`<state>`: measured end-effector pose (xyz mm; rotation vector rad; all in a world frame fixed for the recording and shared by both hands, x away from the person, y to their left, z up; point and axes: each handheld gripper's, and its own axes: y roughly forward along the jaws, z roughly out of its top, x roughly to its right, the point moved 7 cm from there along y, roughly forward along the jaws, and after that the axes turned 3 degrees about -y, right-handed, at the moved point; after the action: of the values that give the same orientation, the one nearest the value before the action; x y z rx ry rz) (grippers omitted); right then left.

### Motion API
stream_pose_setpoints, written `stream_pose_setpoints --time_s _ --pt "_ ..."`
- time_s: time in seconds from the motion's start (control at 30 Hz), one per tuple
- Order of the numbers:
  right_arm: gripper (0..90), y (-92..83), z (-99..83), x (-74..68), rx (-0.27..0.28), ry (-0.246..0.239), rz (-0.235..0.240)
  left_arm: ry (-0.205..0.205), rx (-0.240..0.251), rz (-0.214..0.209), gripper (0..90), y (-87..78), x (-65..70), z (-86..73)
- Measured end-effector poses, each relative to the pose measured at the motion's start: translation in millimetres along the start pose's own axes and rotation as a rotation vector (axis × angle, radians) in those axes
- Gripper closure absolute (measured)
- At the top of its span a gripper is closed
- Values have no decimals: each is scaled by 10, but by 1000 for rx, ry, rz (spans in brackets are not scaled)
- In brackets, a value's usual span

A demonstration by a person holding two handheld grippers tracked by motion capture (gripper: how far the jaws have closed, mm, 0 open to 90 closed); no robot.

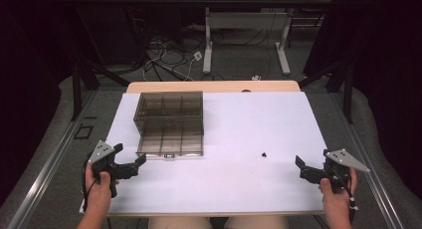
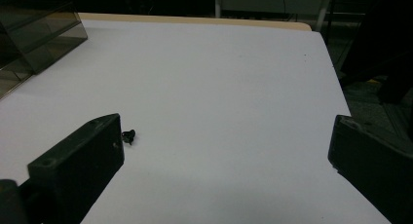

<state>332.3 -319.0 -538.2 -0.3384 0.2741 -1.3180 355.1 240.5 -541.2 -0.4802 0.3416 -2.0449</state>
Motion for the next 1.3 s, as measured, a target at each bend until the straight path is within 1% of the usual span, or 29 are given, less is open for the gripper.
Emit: stream_pose_setpoints --time_s 0.07,0.13,0.17,0.2,0.23,0.3,0.33,0.37,0.4,0.43,0.47,0.5,0.6,0.7,0.77,0.83,0.87,0.9,0.93,0.97,1.0,1.13,1.2,1.23,1.27,1.3 --pt "0 -1 7 -6 6 1 1 5 1 2 2 -3 0 3" --pt "0 3 17 -24 18 7 14 1 3 -1 3 -5 6 6" --pt "0 0 18 -21 16 3 7 -5 5 -4 2 -4 12 9" --pt "0 8 28 -30 27 5 12 -5 6 -4 2 -3 12 12" --pt "0 4 28 -32 15 4 17 -6 6 -3 2 -2 11 13" --pt "0 15 41 -41 15 21 13 -13 5 -5 2 1 6 9" --pt "0 20 41 -48 12 19 22 -14 3 -3 2 -1 1 4" --pt "0 26 37 -55 6 17 12 -10 2 1 2 -7 -8 2" --pt "0 26 37 -55 6 17 12 -16 3 -1 2 -14 -8 1" --pt "0 47 32 -77 -2 4 20 -13 4 5 2 -22 -16 2" --pt "0 47 32 -77 -2 4 20 -20 8 8 2 -27 -15 2" --pt "0 52 34 -96 -16 -8 23 -21 12 8 2 -34 -19 6" --pt "0 53 65 -119 -9 -19 15 -18 13 12 2 -50 -26 5" --pt "23 63 86 -131 5 -11 6 -27 18 7 2 -58 -20 8" --pt "40 74 94 -139 -23 -8 17 -21 19 8 2 -67 -23 13" --pt "67 90 99 -140 -28 -9 14 -27 22 9 2 -72 -21 15" --pt "82 95 95 -148 -40 -5 14 -28 23 10 2 -76 -24 16" --pt "82 95 95 -148 -40 -5 14 -29 23 11 2 -79 -26 15" --pt "102 111 100 -146 -35 -13 12 -29 26 12 2 -81 -29 17" --pt "142 127 109 -149 -42 -17 11 -29 28 12 2 -83 -30 18" --pt "145 126 116 -162 -47 -10 14 -29 28 12 2 -88 -29 18" --pt "155 134 170 -199 -57 -34 27 -22 25 13 2 -90 -23 15" --pt "161 143 188 -213 -49 -31 32 -22 24 15 2 -91 -25 11" --pt "193 144 216 -237 -63 -34 47 -27 25 13 2 -91 -19 12" --pt "193 144 216 -237 -63 -34 47 -27 27 14 2 -92 -17 15" --pt "206 151 231 -252 -65 -34 57 -24 27 15 2 -92 -18 16"
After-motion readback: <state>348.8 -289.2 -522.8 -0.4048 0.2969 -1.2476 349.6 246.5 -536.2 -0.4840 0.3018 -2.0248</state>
